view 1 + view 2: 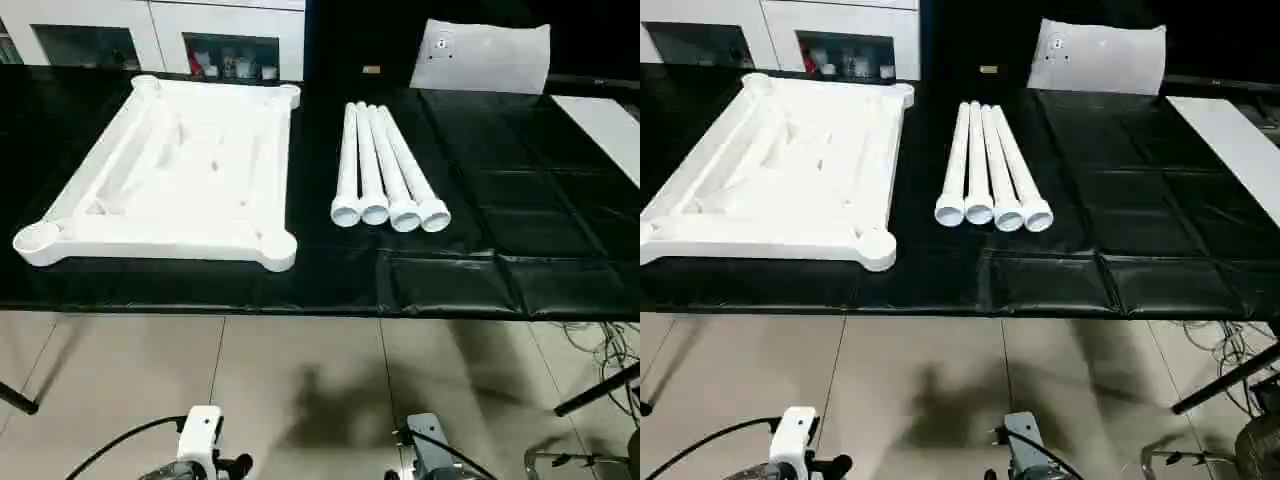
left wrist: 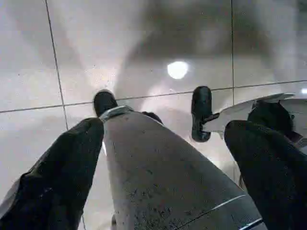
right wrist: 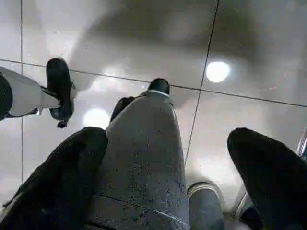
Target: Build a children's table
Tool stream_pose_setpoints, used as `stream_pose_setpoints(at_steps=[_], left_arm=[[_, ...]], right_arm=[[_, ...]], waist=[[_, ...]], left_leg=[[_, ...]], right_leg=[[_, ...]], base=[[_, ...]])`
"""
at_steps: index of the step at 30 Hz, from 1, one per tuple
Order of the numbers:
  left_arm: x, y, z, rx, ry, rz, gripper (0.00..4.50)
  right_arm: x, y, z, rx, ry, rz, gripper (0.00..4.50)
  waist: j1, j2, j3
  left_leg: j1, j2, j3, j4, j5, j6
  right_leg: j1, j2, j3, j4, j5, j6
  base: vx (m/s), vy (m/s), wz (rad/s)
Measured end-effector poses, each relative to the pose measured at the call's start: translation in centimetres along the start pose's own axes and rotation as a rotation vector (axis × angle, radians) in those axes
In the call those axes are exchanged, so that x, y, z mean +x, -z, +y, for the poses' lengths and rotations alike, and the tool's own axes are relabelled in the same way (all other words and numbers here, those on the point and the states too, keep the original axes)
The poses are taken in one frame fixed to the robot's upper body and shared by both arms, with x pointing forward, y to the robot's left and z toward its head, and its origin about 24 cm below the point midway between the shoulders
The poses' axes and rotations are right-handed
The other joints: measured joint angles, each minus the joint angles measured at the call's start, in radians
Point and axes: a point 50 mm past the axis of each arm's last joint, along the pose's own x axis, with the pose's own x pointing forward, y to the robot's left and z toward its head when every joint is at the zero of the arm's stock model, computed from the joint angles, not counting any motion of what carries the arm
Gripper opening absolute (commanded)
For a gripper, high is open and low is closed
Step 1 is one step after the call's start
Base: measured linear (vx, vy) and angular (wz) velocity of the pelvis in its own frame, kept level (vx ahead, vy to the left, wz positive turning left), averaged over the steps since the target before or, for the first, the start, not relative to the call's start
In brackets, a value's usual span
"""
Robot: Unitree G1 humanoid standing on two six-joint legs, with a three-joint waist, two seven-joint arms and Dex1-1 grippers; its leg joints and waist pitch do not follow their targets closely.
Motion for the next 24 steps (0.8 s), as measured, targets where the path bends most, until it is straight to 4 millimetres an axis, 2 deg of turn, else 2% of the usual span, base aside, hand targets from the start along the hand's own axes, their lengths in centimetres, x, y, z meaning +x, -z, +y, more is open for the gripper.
stream_pose_setpoints(at_steps=[24], left_arm=[[0.0,0.0,0.0,0.0,0.0,0.0,4.45]], right_arm=[[0.0,0.0,0.0,0.0,0.0,0.0,4.5]], waist=[[0.0,0.0,0.0]], left_leg=[[0.0,0.0,0.0,0.0,0.0,0.0]], right_leg=[[0.0,0.0,0.0,0.0,0.0,0.0]], base=[[0.0,0.0,0.0]])
